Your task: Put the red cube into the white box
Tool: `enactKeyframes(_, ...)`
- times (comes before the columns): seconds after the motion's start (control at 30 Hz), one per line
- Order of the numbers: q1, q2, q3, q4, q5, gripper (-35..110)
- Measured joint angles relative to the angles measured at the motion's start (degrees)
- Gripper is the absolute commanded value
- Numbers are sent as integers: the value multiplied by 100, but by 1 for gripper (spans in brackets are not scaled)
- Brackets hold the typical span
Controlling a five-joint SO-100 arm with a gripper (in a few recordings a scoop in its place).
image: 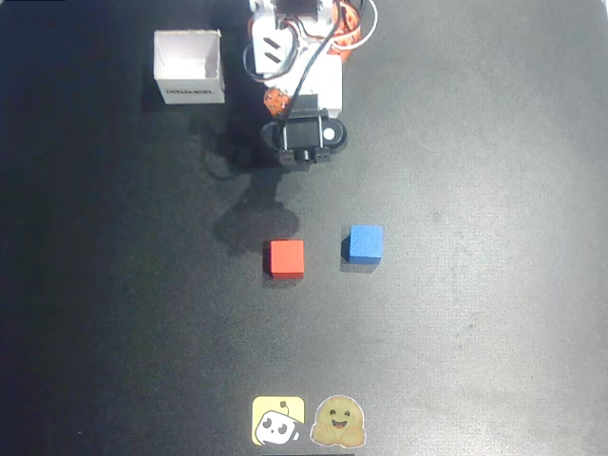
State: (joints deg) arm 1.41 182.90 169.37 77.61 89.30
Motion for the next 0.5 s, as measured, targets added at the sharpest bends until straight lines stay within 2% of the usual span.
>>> enactKeyframes(0.23, 18, -422, -624, 88, -53, 0)
enactKeyframes(0.5, 44, -2997, -2602, -141, -88, 0)
